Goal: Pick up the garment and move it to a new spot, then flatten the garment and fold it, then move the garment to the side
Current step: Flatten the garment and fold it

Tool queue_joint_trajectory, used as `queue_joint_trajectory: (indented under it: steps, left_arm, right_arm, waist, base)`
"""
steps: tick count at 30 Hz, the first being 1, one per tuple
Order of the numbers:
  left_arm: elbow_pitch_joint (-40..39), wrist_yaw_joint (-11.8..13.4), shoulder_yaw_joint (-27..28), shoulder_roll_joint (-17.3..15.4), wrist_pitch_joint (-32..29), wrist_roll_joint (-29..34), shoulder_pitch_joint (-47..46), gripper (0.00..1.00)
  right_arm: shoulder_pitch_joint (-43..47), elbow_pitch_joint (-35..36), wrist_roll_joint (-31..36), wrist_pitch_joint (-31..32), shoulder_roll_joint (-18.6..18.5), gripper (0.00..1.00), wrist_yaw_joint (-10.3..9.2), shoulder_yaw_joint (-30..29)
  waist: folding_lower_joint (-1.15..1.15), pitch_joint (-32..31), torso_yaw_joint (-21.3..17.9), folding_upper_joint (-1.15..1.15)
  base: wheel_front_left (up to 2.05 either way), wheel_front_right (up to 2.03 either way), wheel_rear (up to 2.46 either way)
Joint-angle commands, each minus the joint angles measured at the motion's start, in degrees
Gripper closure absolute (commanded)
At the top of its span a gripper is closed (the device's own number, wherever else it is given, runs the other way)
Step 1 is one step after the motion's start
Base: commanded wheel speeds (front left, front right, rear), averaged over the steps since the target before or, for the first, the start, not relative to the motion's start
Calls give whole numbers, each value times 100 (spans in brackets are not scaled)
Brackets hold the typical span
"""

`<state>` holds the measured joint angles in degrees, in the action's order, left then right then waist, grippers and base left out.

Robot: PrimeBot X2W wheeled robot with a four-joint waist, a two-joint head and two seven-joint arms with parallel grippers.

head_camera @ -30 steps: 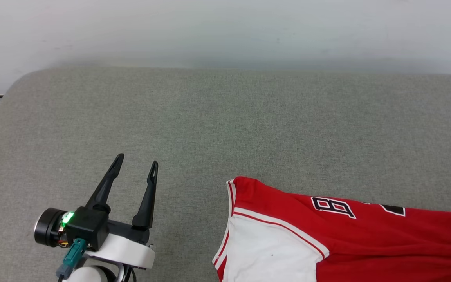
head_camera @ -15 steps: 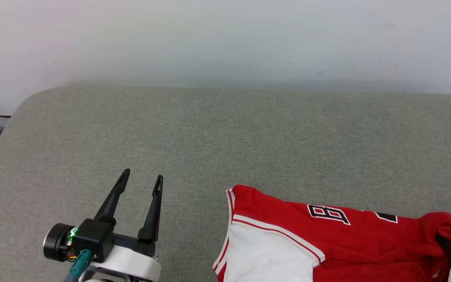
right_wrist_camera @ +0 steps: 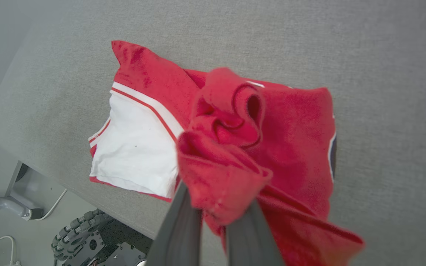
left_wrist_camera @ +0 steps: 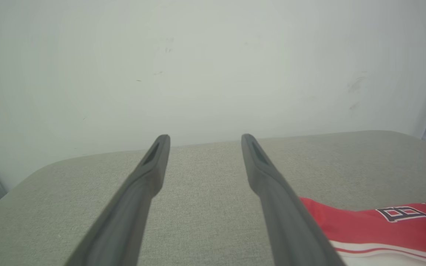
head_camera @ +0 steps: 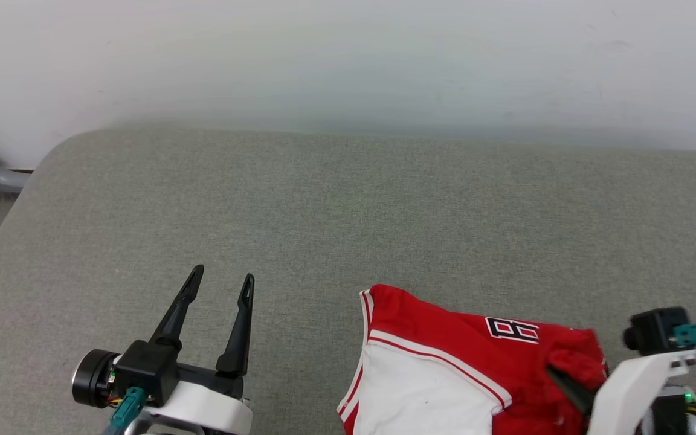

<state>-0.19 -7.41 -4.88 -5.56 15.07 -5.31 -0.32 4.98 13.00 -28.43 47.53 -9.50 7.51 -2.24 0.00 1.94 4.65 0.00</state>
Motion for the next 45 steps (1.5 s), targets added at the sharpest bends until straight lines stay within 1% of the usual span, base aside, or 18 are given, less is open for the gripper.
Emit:
queue_joint_trajectory:
  steps: [1,5,8,9,15,18,22,26,27,28,29,32,36,41,45]
  left_arm:
    - [6,-11,10,-20,11,-32,-39,0]
    - [12,-11,8,-36,11,-42,-100,0]
    - [16,-11,-6,-37,11,-41,-161,0]
    - [21,-11,-16,-40,11,-41,-176,0]
    - [55,-11,-58,-45,11,-43,-262,0]
    - [70,-11,-61,-47,11,-45,-271,0]
    - [93,-11,-81,-40,11,-51,-294,0]
    - [119,-11,-111,-42,11,-54,-309,0]
    - [123,-11,-119,-43,11,-59,-314,0]
    - [126,-11,-127,-45,11,-59,-314,0]
    - [132,-11,-129,-49,11,-62,-309,0]
    - [161,-11,-125,-72,11,-78,-253,0]
    - [189,-11,-101,-85,11,-77,-165,0]
    - [219,-11,-81,-103,11,-59,-84,0]
    - [213,-11,-96,-115,11,-49,-25,0]
  right_arm:
    - [-42,20,-36,14,137,100,-5,103]
    - [-244,-160,-96,-147,500,100,-5,356]
    - [-455,-438,-149,-351,633,100,-5,533]
    - [-523,-542,-186,-431,652,100,-5,587]
    - [-913,-1395,-992,-1207,667,100,-5,1047]
    - [-1118,-1807,-1265,-1585,667,100,-5,1289]
    - [-1404,-2373,-1445,-2051,665,100,-5,1489]
    - [-1668,-3072,-1439,-2399,667,100,-5,1524]
    - [-1743,-3226,-1382,-2478,667,69,-5,1538]
    - [-1804,-3379,-1349,-2543,667,4,-5,1554]
    - [-1847,-3507,-1364,-2597,667,0,-5,1576]
    - [-1948,-3742,-1484,-2685,671,0,-5,1775]
    - [-2010,-3801,-1669,-2741,663,0,-5,1973]
    - [-2036,-3552,-2138,-2710,664,0,-5,2364]
    - [-2063,-3303,-2441,-2683,664,0,-5,2502]
  waist:
    - [0,29,36,0]
    - [0,109,107,0]
    - [0,190,150,0]
    - [0,213,171,0]
    - [0,280,282,0]
    - [0,293,318,0]
    - [0,309,378,0]
    - [0,313,440,0]
    - [0,310,454,0]
    - [0,306,466,0]
    - [0,298,477,0]
    - [0,242,488,0]
    - [0,152,472,0]
    - [0,-22,403,0]
    - [0,-142,336,0]
  base:
    - [0,0,0]
    - [0,0,0]
    - [0,0,0]
    - [0,0,0]
    - [0,0,0]
    - [0,0,0]
    - [0,0,0]
    - [0,0,0]
    - [0,0,0]
    - [0,0,0]
    - [0,0,0]
    - [0,0,0]
    - [0,0,0]
    - [0,0,0]
    - [0,0,0]
